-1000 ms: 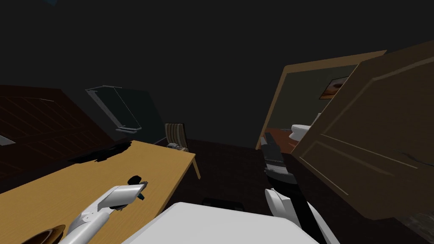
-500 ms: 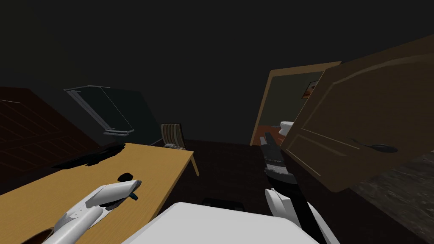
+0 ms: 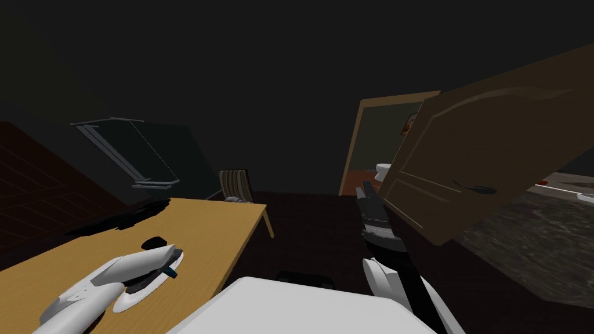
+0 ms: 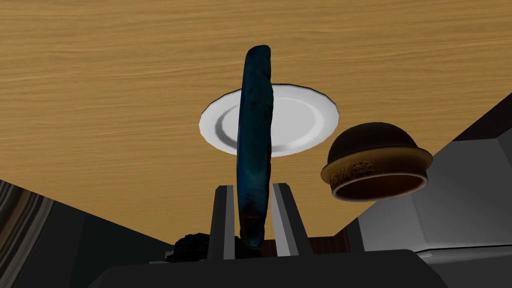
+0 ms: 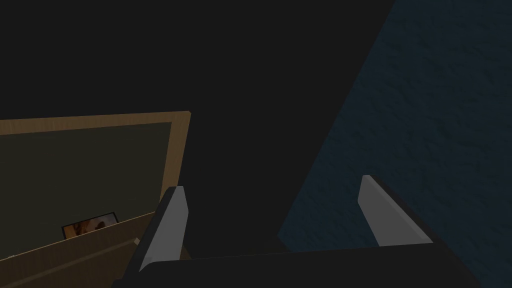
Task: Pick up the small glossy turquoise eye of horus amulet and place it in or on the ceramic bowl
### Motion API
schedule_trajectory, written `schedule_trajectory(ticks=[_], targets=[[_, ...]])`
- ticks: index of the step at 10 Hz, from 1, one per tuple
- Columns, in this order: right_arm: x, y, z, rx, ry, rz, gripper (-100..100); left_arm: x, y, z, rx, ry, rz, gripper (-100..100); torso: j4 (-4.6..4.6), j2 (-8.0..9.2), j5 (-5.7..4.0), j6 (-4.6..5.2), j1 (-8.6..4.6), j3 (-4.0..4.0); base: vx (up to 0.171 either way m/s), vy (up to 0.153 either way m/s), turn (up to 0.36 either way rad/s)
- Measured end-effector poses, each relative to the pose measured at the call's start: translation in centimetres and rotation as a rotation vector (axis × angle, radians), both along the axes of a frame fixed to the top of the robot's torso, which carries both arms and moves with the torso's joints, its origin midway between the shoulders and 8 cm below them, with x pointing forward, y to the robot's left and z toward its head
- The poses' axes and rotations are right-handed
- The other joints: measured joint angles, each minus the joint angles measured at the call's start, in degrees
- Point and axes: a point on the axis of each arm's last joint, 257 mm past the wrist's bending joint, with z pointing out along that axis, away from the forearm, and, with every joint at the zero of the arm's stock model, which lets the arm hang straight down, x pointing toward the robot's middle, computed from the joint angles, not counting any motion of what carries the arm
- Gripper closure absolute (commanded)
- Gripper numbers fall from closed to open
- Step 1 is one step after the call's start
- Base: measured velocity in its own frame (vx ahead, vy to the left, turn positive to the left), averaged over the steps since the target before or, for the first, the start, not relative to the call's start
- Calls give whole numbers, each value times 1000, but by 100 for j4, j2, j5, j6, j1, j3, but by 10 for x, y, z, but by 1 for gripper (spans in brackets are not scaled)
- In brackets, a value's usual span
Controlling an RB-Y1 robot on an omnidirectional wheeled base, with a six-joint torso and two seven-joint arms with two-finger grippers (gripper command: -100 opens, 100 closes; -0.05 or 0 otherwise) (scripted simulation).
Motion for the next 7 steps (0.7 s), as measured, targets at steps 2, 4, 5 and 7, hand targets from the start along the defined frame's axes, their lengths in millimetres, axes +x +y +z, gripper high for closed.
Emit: schedule_trajectory(ticks=[2, 4, 5, 7], targets=[[0, 0, 0, 0, 0, 0, 0, -9, 11, 10, -3, 1, 19, 100, 1, -5, 2, -4, 18, -2, -96, 140, -33], [0, 0, 0, 0, 0, 0, 0, -20, 25, 18, -3, 2, 40, 100, 1, -3, 4, -7, 17, -1, -105, 141, -20], [0, 0, 0, 0, 0, 0, 0, -26, 30, 22, -3, 2, 50, 100, 1, -2, 3, -9, 22, 0, -94, 147, -16], [0, 0, 0, 0, 0, 0, 0, -37, 43, 33, 1, 3, 71, 100, 2, -9, 3, -7, 21, -3, -75, 147, -10]])
